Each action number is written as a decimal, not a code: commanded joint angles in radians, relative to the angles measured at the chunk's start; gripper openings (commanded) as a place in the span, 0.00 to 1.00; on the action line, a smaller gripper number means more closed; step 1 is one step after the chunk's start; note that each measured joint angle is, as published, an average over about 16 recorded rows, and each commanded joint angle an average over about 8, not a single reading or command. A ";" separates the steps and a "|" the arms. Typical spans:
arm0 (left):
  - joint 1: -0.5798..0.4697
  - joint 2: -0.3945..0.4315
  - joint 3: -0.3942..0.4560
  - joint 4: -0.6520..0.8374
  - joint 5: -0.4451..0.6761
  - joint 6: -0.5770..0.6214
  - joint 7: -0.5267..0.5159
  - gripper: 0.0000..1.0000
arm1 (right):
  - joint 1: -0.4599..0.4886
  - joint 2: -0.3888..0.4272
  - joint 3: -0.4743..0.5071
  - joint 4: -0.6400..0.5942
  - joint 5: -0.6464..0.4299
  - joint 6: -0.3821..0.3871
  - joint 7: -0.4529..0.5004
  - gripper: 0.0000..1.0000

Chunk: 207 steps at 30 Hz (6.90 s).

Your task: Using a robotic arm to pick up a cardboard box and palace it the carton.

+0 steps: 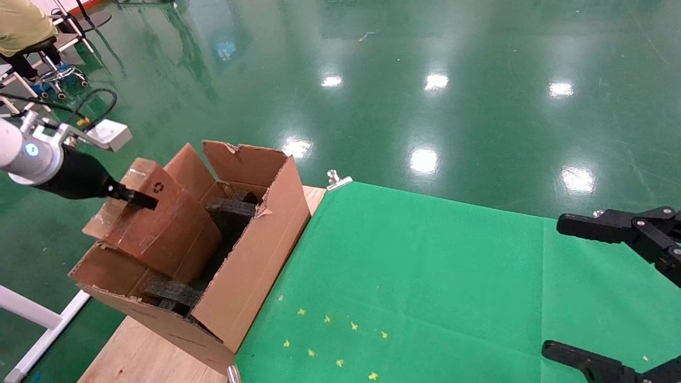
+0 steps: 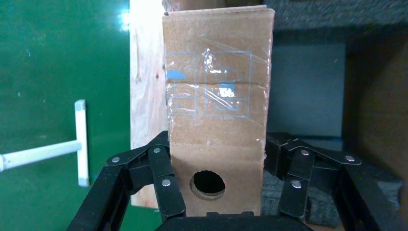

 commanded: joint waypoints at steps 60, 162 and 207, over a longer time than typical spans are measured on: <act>0.371 0.077 -0.071 0.003 -0.102 -0.253 -0.103 0.40 | 0.001 0.001 -0.004 0.000 0.002 0.002 -0.002 1.00; 0.521 -0.187 -0.627 -0.885 -0.730 0.260 0.101 1.00 | 0.002 0.003 -0.008 -0.002 0.005 0.003 -0.004 1.00; 0.990 -0.213 -1.031 -1.299 -0.994 0.363 0.503 1.00 | 0.002 0.004 -0.010 -0.002 0.007 0.004 -0.005 1.00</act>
